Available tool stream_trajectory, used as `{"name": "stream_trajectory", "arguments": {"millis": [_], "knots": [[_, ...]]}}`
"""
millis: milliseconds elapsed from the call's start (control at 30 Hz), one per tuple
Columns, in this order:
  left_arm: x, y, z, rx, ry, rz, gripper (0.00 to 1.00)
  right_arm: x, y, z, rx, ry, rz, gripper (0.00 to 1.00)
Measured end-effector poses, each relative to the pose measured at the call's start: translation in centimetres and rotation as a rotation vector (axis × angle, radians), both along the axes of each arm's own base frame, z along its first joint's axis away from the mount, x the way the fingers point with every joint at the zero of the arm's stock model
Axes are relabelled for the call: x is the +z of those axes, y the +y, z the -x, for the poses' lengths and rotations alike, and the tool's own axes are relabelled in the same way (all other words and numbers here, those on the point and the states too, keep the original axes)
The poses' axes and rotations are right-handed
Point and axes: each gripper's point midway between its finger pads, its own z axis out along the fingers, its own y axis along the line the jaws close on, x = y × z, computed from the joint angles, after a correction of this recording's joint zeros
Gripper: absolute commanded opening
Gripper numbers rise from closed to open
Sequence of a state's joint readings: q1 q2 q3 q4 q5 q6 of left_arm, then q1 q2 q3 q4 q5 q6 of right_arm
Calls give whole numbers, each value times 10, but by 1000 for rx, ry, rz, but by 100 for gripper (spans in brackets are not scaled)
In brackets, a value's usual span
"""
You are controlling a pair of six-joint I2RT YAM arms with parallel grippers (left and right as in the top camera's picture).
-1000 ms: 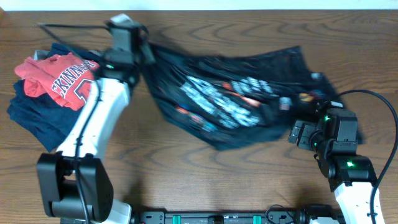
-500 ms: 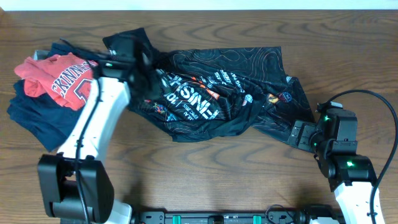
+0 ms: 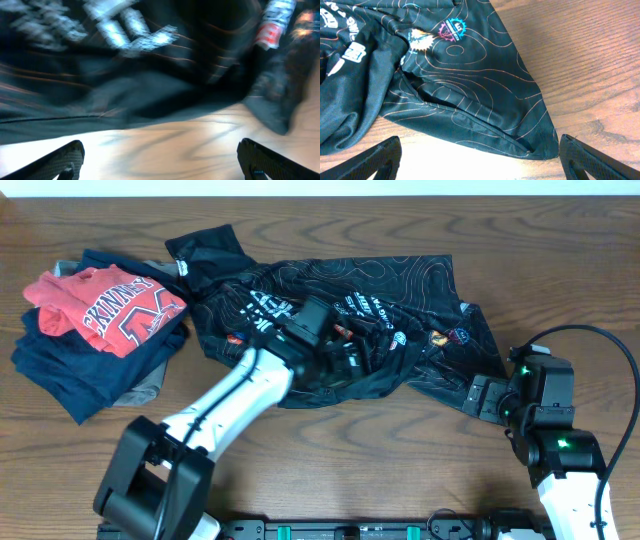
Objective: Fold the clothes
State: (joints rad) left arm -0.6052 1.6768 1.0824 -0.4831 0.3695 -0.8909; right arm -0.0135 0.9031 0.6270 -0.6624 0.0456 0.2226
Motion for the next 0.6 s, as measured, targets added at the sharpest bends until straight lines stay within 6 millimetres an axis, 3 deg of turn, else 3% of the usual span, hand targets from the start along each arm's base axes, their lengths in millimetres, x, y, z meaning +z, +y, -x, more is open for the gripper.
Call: {"name": "stream_trajectory", "arguments": {"millis": [133, 333, 467, 533, 600], "knots": [[-2, -16, 5, 134, 31, 18, 99, -1, 0, 2, 0, 8, 0, 98], [-9, -17, 4, 330, 89, 8, 99, -1, 0, 2, 0, 8, 0, 98], [-25, -15, 3, 426, 145, -14, 100, -1, 0, 2, 0, 9, 0, 98], [-34, -15, 3, 460, 169, -22, 95, -1, 0, 2, 0, 10, 0, 98], [-40, -15, 2, 487, 184, -24, 83, -1, 0, 2, 0, 10, 0, 98]]}}
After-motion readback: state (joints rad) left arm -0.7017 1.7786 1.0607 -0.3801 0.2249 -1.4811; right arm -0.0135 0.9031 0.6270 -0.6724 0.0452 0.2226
